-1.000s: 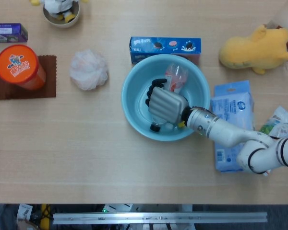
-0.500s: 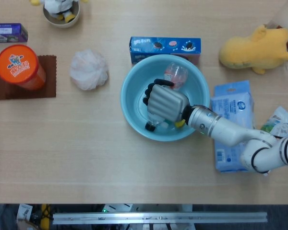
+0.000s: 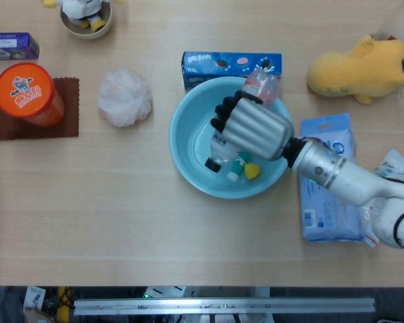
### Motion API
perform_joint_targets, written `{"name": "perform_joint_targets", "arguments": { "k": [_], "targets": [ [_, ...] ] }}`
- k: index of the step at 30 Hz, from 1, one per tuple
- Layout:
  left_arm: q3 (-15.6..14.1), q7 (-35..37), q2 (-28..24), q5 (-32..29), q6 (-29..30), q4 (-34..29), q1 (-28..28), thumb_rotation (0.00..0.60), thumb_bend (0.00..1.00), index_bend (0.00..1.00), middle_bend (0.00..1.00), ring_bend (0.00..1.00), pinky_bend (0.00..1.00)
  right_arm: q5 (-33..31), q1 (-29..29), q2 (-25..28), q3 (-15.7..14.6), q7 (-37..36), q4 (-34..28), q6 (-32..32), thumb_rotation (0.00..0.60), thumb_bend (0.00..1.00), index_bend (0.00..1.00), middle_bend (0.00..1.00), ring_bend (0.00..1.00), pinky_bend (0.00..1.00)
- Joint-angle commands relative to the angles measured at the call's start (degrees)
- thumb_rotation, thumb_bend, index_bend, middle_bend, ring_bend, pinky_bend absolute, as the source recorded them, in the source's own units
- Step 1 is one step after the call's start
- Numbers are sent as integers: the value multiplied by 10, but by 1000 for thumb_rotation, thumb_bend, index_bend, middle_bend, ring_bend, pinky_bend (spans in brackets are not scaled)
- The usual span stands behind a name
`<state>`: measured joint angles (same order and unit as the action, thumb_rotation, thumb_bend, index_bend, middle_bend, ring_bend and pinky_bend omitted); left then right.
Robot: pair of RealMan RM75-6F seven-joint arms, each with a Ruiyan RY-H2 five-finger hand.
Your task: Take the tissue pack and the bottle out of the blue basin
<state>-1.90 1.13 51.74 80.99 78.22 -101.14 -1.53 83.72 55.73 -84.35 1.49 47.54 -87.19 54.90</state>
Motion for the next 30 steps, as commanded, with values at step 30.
{"name": "perform_joint_targets", "arguments": {
  "k": [30],
  "targets": [
    [-5,-18,11,24,-22,-9,-23,600,316,243,204,141,102,-15,-210,107,-51,-173,68,100,600,383,610,588,572,631]
  ]
}}
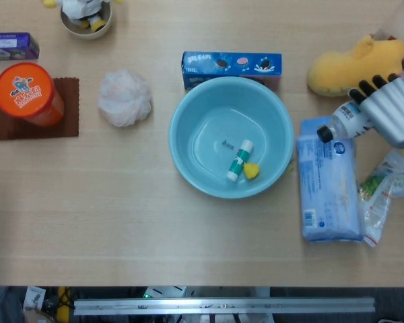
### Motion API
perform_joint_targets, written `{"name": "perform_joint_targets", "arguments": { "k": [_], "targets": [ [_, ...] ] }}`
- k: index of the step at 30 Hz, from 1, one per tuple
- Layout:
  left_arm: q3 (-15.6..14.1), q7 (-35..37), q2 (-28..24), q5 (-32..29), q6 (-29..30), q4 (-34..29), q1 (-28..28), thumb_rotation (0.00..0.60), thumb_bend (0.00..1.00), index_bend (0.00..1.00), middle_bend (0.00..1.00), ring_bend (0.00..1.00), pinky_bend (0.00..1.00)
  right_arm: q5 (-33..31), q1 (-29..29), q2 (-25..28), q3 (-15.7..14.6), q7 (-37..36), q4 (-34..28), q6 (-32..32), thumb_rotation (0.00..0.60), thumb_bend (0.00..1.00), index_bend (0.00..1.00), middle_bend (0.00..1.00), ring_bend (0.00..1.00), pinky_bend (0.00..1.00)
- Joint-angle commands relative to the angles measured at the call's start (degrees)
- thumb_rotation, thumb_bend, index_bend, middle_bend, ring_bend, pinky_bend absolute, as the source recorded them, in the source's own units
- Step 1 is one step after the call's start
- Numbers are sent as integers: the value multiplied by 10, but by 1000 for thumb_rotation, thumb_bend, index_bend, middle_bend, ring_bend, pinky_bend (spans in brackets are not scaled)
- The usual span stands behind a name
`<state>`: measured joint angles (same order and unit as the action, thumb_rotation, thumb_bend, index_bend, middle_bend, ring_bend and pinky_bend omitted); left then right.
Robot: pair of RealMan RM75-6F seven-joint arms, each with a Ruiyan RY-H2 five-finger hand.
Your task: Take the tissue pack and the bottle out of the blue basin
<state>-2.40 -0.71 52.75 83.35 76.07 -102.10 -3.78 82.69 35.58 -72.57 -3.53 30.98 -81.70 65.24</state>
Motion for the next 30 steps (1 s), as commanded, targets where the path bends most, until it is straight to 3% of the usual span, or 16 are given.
{"name": "perform_joint_targets", "arguments": {
  "k": [1,9,30],
  "targets": [
    [-1,1,1,1,-1,1,-1,600,316,243,204,141,102,-8,-12,-16,0,-11,19,-6,600,383,610,588,572,631],
    [-3,4,-2,3,4,1,1,600,316,243,205,141,102,-7,-24,-60,3,-18,51,-19,600,364,611,588,572,631],
    [-7,5,-1,2,1,2,1,600,316,243,213,141,102,-3,-38,-83,-3,-18,107,-76,600,365,610,583,571,631]
  ]
}}
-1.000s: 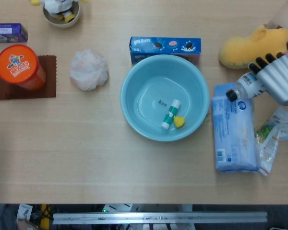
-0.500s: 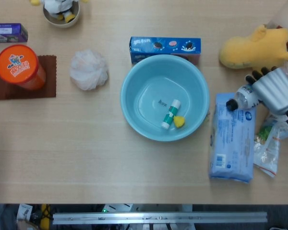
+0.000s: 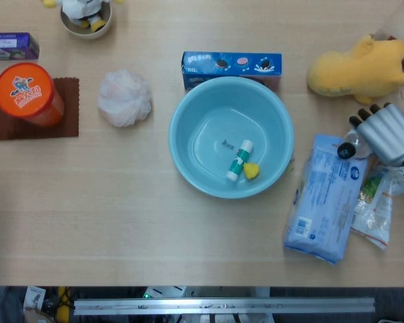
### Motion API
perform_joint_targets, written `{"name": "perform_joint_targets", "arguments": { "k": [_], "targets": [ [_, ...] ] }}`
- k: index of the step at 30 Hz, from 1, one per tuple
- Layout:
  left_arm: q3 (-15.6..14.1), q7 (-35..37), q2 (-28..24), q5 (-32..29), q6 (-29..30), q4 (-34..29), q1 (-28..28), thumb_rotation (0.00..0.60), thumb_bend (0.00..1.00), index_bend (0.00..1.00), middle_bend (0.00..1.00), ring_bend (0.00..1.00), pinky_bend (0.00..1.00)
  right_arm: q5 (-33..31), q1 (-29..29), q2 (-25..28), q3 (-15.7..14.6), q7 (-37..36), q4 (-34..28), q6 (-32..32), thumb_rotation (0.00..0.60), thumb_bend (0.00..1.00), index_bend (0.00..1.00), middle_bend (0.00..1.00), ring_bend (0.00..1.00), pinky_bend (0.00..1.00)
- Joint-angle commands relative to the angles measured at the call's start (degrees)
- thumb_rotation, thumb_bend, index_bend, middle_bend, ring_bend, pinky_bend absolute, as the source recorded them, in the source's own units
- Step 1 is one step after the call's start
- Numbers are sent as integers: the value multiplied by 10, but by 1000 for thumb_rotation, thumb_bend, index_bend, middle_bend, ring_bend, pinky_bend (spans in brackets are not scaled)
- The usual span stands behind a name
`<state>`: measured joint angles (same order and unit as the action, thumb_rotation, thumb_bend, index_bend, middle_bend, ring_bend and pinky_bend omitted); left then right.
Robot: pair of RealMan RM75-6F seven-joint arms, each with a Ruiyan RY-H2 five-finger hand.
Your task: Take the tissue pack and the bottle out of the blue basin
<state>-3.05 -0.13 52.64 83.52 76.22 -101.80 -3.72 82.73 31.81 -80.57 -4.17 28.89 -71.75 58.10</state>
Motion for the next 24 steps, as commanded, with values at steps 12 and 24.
{"name": "perform_joint_targets", "arguments": {
  "k": [12,24],
  "targets": [
    [0,-8,-1,-2,3,-7,0,600,316,243,213,141,102,-42,6,-16,24,40,7,-41,600,364,392,480,452,620],
    [1,-9,0,-2,6,-6,0,600,316,243,213,141,102,-36,2,14,35,18,-35,-22,600,364,121,283,258,480]
  ]
}}
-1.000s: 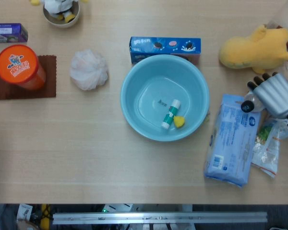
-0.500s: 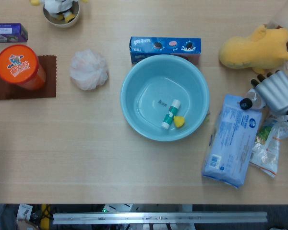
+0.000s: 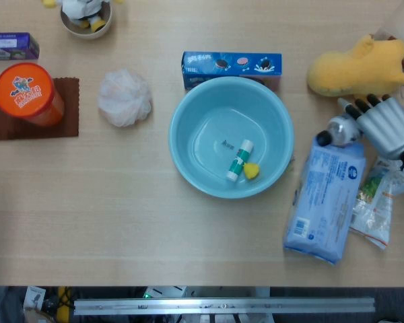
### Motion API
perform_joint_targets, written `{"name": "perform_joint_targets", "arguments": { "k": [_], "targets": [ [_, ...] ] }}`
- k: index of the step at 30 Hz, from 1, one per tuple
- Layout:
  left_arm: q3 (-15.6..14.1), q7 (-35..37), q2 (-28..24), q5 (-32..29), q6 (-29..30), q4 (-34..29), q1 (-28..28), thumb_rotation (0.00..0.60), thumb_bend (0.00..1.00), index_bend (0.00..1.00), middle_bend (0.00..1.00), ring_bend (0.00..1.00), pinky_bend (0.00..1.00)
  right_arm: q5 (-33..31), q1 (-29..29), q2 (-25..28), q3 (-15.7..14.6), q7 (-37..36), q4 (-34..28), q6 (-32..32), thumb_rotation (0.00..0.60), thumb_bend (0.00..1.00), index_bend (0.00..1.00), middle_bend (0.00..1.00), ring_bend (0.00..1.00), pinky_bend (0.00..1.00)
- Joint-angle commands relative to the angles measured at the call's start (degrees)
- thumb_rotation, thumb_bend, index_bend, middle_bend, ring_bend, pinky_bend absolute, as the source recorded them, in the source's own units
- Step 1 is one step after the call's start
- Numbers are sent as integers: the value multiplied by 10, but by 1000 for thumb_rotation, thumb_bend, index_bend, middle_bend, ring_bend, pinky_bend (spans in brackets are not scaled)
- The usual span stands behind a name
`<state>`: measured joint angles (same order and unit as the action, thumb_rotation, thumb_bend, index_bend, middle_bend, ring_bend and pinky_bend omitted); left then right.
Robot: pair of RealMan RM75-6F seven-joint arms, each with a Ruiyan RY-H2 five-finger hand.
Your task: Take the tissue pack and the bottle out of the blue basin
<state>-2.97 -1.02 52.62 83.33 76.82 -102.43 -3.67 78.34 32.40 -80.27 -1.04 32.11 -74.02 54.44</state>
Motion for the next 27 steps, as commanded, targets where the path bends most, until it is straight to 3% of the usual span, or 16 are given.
{"name": "perform_joint_targets", "arguments": {
  "k": [1,8,13,19,27],
  "targets": [
    [0,-1,1,1,-1,0,-1,600,316,243,213,141,102,10,-6,16,5,-20,-19,20,600,364,121,282,257,480],
    [2,-2,1,7,2,-3,-4,600,316,243,213,140,102,53,-19,55,3,-66,-59,67,600,365,121,288,256,481],
    [8,3,6,11,20,3,0,600,316,243,213,141,102,100,-48,90,-2,-120,-87,143,600,364,190,347,284,501],
    [15,0,18,19,41,14,3,600,316,243,213,141,102,98,-107,145,1,-128,-140,234,600,364,314,398,348,525],
    [23,-23,37,37,77,23,10,600,316,243,213,141,102,75,-190,199,0,-140,-180,327,600,364,389,422,385,538]
  ]
}}
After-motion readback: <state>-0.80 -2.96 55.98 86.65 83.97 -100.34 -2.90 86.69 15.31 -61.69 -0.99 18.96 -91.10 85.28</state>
